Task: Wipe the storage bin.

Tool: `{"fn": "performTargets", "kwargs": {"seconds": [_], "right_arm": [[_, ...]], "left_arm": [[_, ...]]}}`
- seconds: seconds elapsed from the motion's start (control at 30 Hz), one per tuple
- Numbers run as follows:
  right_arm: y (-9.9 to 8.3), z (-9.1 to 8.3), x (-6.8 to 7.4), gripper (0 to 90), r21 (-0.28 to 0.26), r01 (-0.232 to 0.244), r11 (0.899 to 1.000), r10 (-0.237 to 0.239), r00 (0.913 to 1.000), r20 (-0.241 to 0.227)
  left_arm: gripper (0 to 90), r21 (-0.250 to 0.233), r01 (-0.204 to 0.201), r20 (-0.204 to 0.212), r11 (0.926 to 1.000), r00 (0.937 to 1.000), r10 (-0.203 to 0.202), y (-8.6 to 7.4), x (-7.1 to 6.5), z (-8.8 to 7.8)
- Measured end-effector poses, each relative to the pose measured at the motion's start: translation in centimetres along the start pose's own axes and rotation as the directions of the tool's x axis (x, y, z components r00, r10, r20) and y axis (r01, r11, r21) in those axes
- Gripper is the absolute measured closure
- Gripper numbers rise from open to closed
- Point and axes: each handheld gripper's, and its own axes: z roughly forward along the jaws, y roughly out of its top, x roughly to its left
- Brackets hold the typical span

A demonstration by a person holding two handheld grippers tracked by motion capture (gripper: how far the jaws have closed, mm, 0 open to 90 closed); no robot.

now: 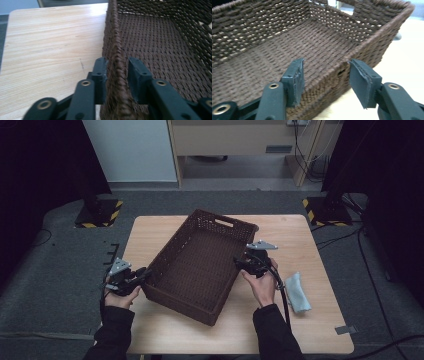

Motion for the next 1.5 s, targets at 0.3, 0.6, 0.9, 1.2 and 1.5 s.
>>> {"fn": "performTargets", "kwargs": {"seconds": [0.3,0.6,0.9,1.2,1.5], "right_arm": [[-0.4,-0.8,1.3,49.4,-0.003,0.044,0.999,-0.044,0.9989,0.015],[-0.1,-1.6,0.2,44.5,-0.037,0.037,0.999,-0.036,0.9987,0.035],[-0.4,-1.2,-0.3,47.9,-0.039,-0.017,0.999,0.017,0.9998,0.009],[-0.5,-1.7,0.2,48.3,-0.035,0.019,0.999,-0.019,0.9998,-0.001],[-0.4,-1.1,-0.5,45.8,-0.042,0.007,0.999,-0.005,0.9995,0.031]], "left_arm": [[70.9,0.011,0.034,-0.02,0.9993,0.9992,-0.034,0.2,0.7,0.2],[71.9,0.017,0.022,-0.064,0.9996,0.9977,-0.021,0.7,1.6,0.7],[62.5,-0.019,0.027,-0.071,0.9994,0.997,-0.029,1.2,1.8,-0.1],[68.4,-0.023,0.066,-0.074,0.9975,0.995,-0.068,1.2,2.8,0.0],[63.6,-0.03,0.073,-0.126,0.9969,0.9891,-0.076,1.5,3.3,0.3]]}}
